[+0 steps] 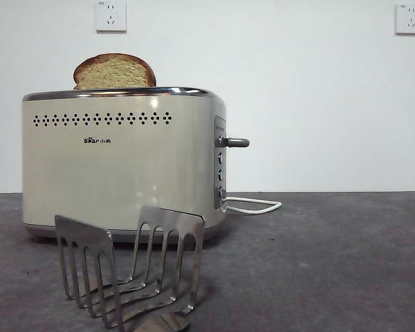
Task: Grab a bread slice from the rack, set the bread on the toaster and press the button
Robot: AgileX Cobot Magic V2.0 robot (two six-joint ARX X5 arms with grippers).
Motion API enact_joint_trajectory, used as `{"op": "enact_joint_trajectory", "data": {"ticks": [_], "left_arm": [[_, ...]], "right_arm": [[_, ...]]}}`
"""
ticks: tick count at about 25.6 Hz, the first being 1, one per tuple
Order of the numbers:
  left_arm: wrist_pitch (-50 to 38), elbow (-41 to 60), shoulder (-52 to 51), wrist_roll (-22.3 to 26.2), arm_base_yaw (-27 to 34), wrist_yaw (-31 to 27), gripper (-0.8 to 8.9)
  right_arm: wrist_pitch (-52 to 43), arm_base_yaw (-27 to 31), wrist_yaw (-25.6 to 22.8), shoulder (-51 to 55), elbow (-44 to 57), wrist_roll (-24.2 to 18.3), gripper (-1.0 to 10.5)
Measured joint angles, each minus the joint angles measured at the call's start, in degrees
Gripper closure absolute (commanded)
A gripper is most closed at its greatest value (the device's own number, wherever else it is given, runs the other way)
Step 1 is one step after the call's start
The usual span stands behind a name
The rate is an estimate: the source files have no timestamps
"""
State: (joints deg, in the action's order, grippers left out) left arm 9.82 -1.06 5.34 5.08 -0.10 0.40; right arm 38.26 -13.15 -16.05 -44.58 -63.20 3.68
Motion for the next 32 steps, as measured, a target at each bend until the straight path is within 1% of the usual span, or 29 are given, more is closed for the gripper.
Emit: {"op": "enact_joint_trajectory", "data": {"ticks": [1,2,3,6,8,10,13,15,18,21,32], "left_arm": [[0.00,0.00,0.13,0.00,0.00,0.00,8.16],[0.00,0.00,0.17,0.00,0.00,0.00,8.16],[0.00,0.00,0.24,0.00,0.00,0.00,8.16],[0.00,0.00,0.26,0.00,0.00,0.02,8.16],[0.00,0.00,0.26,0.00,0.00,0.00,8.16],[0.00,0.00,0.26,0.00,0.00,0.02,8.16],[0.00,0.00,0.26,0.00,0.00,0.02,8.16],[0.00,0.00,0.26,0.00,0.00,0.00,8.16],[0.00,0.00,0.26,0.00,0.00,0.02,8.16],[0.00,0.00,0.26,0.00,0.00,0.00,8.17],[0.00,0.00,0.26,0.00,0.00,0.02,8.16]], "right_arm": [[-10.29,0.02,0.94,5.01,8.55,0.22,9.5],[-18.12,0.17,1.92,9.25,15.67,0.28,9.5],[-26.47,0.81,3.89,14.47,24.20,0.42,9.5],[-36.04,2.93,7.21,24.28,37.86,0.46,9.5],[-36.54,5.05,7.76,30.64,44.92,0.44,9.5],[-34.75,7.52,9.38,35.56,50.16,0.44,9.5],[-31.04,10.91,13.84,39.43,54.05,-0.42,9.5],[-30.34,12.00,15.74,40.41,54.82,-2.29,9.5],[-30.95,12.04,16.28,41.22,56.30,-5.79,9.5],[-30.21,12.04,16.57,42.01,58.23,-7.26,9.5],[-32.46,12.44,16.55,43.98,60.54,-8.07,9.5]]}}
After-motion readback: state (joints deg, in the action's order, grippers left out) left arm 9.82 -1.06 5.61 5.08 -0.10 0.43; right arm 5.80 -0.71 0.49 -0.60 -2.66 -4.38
